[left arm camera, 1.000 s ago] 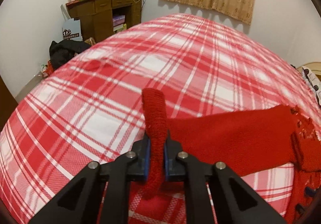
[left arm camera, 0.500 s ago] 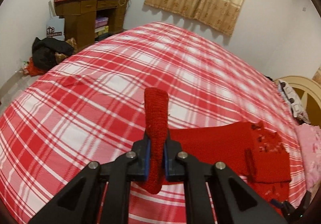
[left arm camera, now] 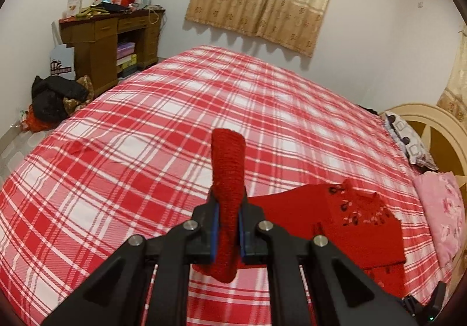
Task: Fold small clothes
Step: 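Lift the held sleeve and fold it across the sweater body, open left gripper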
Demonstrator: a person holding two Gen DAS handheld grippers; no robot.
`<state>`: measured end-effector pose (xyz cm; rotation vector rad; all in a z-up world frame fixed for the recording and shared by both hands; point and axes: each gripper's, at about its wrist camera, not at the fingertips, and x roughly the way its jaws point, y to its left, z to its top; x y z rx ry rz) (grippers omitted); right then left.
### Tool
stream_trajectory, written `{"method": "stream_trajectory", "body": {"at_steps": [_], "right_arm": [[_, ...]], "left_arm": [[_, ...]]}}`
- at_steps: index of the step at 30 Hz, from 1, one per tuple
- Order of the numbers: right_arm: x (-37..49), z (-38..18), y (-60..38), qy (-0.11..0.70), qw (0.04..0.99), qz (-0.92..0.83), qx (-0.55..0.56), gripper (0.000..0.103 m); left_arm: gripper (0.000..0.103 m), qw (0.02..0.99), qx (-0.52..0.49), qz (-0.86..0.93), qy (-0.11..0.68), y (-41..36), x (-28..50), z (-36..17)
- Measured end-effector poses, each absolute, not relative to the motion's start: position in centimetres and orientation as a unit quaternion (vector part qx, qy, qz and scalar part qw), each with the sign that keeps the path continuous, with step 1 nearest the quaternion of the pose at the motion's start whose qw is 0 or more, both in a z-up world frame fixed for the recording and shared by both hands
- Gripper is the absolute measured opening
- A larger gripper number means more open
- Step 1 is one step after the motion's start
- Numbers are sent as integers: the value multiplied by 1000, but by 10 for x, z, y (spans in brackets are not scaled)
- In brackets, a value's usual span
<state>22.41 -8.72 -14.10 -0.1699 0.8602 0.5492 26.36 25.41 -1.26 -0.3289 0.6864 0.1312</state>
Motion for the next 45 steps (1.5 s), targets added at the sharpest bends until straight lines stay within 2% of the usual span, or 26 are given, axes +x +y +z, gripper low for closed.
{"method": "stream_trajectory", "body": {"at_steps": [18,31,45], "right_arm": [[193,-118,-136,395,880,254,-74,76],[181,-124,-159,400,880,247,-59,76],[177,-134,-186,406,884,231,-30,76]], "left_arm": [[11,934,-192,-14,302,196,284,39],[11,938,-198,-44,282,152,296,69],[11,937,-185,-109,278,62,320,86]]}}
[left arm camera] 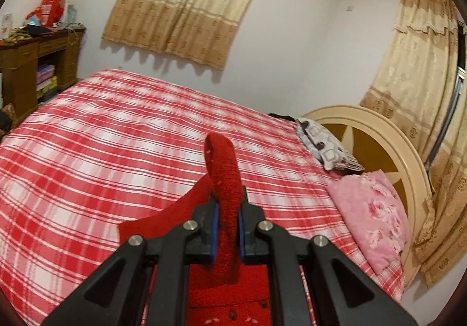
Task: Fold small clothes
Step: 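Lift the held sleeve and fold it across the sweater body, open left gripper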
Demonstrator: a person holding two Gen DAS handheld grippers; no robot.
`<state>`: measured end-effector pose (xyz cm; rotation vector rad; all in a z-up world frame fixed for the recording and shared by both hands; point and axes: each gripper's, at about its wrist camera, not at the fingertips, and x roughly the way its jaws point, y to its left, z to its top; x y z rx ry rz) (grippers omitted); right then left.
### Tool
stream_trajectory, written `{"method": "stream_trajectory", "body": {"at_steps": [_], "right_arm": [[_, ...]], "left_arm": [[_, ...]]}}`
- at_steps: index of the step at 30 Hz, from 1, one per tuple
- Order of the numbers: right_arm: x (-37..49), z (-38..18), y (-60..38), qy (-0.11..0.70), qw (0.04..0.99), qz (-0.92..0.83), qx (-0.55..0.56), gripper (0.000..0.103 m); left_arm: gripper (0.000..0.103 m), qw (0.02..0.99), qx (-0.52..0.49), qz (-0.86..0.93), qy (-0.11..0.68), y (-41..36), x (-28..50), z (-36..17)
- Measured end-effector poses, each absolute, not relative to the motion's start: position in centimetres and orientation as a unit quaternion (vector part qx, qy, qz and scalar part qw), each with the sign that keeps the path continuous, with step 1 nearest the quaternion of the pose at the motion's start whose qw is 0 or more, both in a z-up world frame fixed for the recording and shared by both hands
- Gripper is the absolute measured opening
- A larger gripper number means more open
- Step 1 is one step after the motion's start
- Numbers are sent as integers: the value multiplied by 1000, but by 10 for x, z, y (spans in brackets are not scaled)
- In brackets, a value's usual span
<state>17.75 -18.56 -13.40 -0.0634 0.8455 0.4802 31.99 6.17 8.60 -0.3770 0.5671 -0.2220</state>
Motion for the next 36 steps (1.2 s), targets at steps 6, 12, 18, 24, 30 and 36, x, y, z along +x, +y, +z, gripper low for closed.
{"method": "stream_trajectory", "body": {"at_steps": [6,12,18,24,30,36], "right_arm": [[179,-142,-199,404,887,223,-11,76],[180,-146,-203,406,886,223,-4,76],[182,-152,-204,411,885,219,-3,76],[181,-158,-206,415,884,216,-2,76],[180,-167,-202,421,880,219,-14,76],[180,-169,-205,419,880,223,-10,76]], "left_arm": [[11,932,-173,-128,293,25,332,83],[11,930,-142,-146,305,-16,339,75],[11,929,-76,-150,331,-68,350,31],[18,907,-4,-193,374,-119,352,-28],[34,899,46,-240,363,-136,326,-37],[73,921,101,-188,326,-71,287,-50]]}}
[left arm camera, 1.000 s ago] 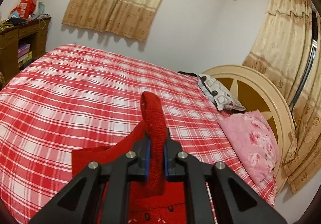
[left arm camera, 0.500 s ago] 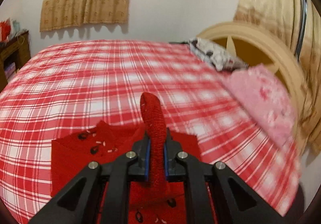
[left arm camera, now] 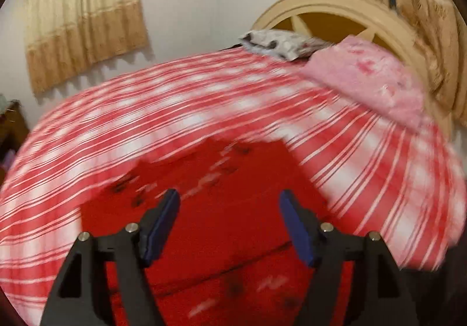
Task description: Fold small clothes
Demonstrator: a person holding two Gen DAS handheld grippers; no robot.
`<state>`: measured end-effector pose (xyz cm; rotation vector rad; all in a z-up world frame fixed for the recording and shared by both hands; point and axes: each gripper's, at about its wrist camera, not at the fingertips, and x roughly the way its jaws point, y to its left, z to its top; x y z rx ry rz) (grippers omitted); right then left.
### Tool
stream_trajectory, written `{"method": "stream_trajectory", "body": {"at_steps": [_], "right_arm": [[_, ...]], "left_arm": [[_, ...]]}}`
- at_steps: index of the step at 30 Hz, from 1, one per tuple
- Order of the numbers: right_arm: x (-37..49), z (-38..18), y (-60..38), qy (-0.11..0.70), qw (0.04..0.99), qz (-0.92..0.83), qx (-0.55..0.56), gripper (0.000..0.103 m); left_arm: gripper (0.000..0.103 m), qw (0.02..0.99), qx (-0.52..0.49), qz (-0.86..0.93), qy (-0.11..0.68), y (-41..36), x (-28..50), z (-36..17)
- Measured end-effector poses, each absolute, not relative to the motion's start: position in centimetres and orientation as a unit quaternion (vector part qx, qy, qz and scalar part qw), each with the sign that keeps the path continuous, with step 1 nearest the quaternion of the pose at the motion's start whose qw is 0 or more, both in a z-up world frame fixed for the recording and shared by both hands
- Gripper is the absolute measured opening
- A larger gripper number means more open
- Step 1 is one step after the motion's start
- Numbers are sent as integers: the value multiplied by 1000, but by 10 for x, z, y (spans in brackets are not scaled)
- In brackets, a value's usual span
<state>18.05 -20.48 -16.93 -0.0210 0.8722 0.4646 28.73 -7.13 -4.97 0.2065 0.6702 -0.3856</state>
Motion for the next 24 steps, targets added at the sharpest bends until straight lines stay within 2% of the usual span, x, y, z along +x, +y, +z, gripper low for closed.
{"method": "stream_trajectory", "body": {"at_steps": [4,8,18,21,23,24], "right_arm": [[180,-166,-205,416,881,225,-14,76],[182,-160,-208,415,883,220,-7,76],[192,-139,-227,416,894,167,15,76],[196,-130,-229,414,896,159,0,76],[205,-125,-235,411,898,154,1,76],[210,-123,-238,411,900,149,4,76]], "left_arm": [[74,919,130,-93,360,5,273,-92],[74,906,107,-48,406,58,265,-124],[74,916,40,-41,398,62,290,-128],[79,914,68,17,400,68,298,-140],[94,911,40,30,410,82,303,-147],[97,912,29,35,408,89,303,-149]]}}
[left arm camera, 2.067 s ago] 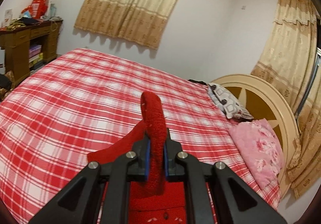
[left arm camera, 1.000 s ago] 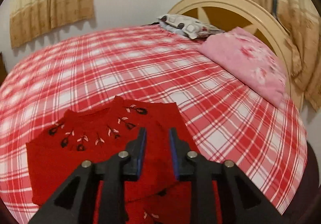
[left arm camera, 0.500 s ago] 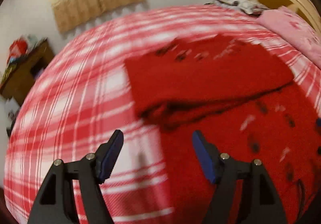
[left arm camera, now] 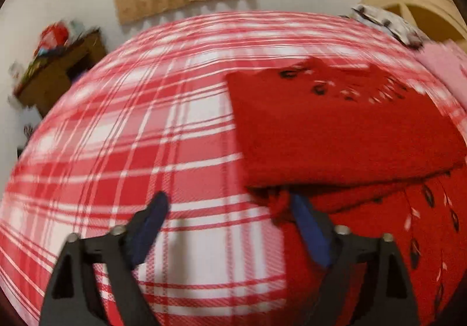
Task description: Fold small clothes
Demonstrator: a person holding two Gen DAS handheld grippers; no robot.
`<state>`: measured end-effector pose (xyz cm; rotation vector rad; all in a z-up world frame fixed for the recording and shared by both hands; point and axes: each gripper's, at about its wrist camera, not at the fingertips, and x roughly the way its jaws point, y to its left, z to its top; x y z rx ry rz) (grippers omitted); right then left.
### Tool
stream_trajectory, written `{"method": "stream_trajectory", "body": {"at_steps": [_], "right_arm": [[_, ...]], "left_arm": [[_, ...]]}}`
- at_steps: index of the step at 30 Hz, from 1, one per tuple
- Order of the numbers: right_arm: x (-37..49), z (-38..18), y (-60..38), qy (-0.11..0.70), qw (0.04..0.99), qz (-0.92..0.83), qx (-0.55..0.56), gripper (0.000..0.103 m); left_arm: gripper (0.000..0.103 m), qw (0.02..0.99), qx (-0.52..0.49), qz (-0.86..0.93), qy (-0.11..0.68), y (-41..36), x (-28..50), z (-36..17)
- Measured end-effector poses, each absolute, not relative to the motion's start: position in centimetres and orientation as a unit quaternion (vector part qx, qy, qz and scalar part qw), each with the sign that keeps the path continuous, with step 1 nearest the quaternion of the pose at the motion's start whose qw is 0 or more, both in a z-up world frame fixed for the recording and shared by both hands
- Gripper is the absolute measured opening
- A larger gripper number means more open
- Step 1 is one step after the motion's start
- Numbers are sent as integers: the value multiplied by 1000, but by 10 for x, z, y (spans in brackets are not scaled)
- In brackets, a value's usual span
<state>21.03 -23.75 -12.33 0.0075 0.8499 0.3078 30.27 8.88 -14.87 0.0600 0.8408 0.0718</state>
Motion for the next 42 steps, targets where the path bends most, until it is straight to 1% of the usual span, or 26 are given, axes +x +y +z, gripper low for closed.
{"method": "stream_trajectory", "body": {"at_steps": [1,4,5,7,9,11,13,14,15,16,19,24,29,33,36,38,42], "right_arm": [[217,-122,-241,411,901,143,9,76],[248,-120,-249,416,901,122,20,76],[258,-120,-250,416,902,115,18,73],[277,-122,-248,420,901,106,14,50],[296,-126,-245,427,899,102,12,46],[312,-133,-240,438,894,96,11,40],[322,-143,-234,452,888,90,0,21],[326,-148,-231,460,884,81,-9,17],[329,-152,-230,463,883,72,-16,10],[329,-153,-232,462,884,68,-16,5],[323,-147,-238,447,892,61,-11,3],[314,-129,-252,417,908,32,-18,2],[325,-154,-253,453,890,27,-31,2],[321,-161,-254,454,890,21,-39,2],[319,-157,-253,454,889,20,-48,2],[317,-150,-256,449,892,13,-47,2],[315,-131,-259,414,909,13,-45,3]], "left_arm": [[99,912,17,38,407,93,303,-150],[99,911,-1,34,411,97,302,-150],[99,911,-8,37,410,99,302,-151],[99,912,-22,41,408,103,301,-152],[99,913,-38,46,404,108,299,-152],[99,912,-53,49,404,114,298,-153],[99,909,-57,43,411,115,300,-156],[100,909,-55,44,412,114,300,-156],[100,909,-51,45,412,113,300,-156],[101,908,-46,46,414,111,301,-156],[103,906,-45,48,418,111,303,-157],[103,903,-61,42,424,117,304,-160],[103,902,-60,43,425,117,303,-160],[103,900,-66,39,428,120,301,-160],[103,905,-57,28,420,117,291,-155],[102,916,-49,30,397,118,276,-147],[103,932,-35,22,359,120,253,-126]]}}
